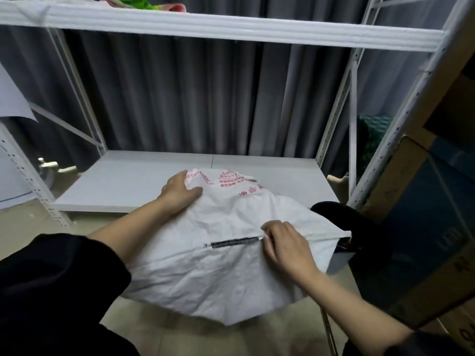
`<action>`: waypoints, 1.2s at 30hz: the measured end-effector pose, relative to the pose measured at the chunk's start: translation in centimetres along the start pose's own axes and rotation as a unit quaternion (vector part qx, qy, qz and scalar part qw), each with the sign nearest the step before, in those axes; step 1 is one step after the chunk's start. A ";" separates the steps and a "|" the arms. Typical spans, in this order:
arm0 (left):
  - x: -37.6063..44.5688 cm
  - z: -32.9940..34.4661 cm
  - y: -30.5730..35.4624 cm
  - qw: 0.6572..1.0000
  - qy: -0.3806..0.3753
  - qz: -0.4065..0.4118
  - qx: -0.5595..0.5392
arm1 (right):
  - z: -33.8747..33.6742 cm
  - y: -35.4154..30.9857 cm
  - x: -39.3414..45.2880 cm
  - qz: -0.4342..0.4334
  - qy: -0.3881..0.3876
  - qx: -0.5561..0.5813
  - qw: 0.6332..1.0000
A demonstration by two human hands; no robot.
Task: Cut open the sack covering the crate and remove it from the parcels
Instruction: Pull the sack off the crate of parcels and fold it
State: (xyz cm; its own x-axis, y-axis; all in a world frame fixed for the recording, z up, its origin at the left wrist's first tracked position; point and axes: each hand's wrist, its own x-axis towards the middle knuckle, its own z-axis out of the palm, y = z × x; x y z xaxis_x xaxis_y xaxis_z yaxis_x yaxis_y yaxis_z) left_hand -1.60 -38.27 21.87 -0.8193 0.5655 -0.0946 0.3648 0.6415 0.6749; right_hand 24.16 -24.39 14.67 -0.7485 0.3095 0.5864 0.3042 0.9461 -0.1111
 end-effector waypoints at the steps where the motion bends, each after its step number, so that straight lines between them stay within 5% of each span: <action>1: -0.7 -0.2 0.2 0.999 -0.011 0.019 0.028 | -1.1 0.1 1.6 -0.003 0.025 -0.006 1.000; 5: -3.8 -2.1 3.3 0.985 -0.140 0.101 0.023 | -5.8 -0.4 9.2 0.025 0.044 -0.006 0.999; 10: -6.1 -8.7 5.9 0.957 -0.016 0.214 0.195 | -11.1 -1.8 16.6 0.102 0.079 0.068 0.989; 14: -6.1 -12.8 6.0 0.948 -0.066 0.154 0.272 | -13.9 -2.5 19.8 0.132 0.121 0.112 0.977; 17: -5.3 -12.8 6.3 0.902 0.009 0.154 0.404 | -14.6 -3.0 20.3 0.031 0.021 0.007 0.999; 19: -4.8 -13.7 6.9 0.864 0.138 0.181 0.450 | -15.4 -2.2 20.2 -0.051 -0.116 -0.002 0.992; 22: -3.6 -15.2 7.8 0.856 0.308 0.192 0.369 | -16.2 -0.3 19.7 -0.061 -0.249 -0.049 0.965; 25: -3.0 -12.4 7.7 0.879 0.203 0.171 0.395 | -13.1 0.1 17.7 -0.026 -0.329 -0.199 0.923; 27: -2.5 -11.5 7.6 0.869 0.115 0.153 0.457 | -11.9 -0.2 17.8 -0.008 -0.298 -0.222 0.929; 29: -1.6 -13.8 8.9 0.861 0.200 0.158 0.441 | -13.0 0.1 19.6 0.044 -0.196 -0.217 0.955; 32: -0.9 -14.5 9.5 0.881 0.348 0.175 0.267 | -13.5 0.9 20.8 0.169 0.002 -0.099 0.981; 33: -1.3 -13.5 9.3 0.887 0.325 0.189 0.267 | -13.0 0.6 20.3 0.183 -0.010 -0.082 0.980; 36: -2.1 -11.0 8.0 0.857 0.086 0.202 0.467 | -10.5 0.9 18.1 0.108 -0.229 -0.177 0.951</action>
State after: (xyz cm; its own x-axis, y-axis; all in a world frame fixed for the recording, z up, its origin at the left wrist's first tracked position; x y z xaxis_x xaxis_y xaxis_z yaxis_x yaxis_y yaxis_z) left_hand -1.84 -40.08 35.52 -0.5664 0.8058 0.1729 0.7628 0.5920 -0.2601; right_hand 17.07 -18.92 33.60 -0.7991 0.5795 0.1603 0.5994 0.7888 0.1360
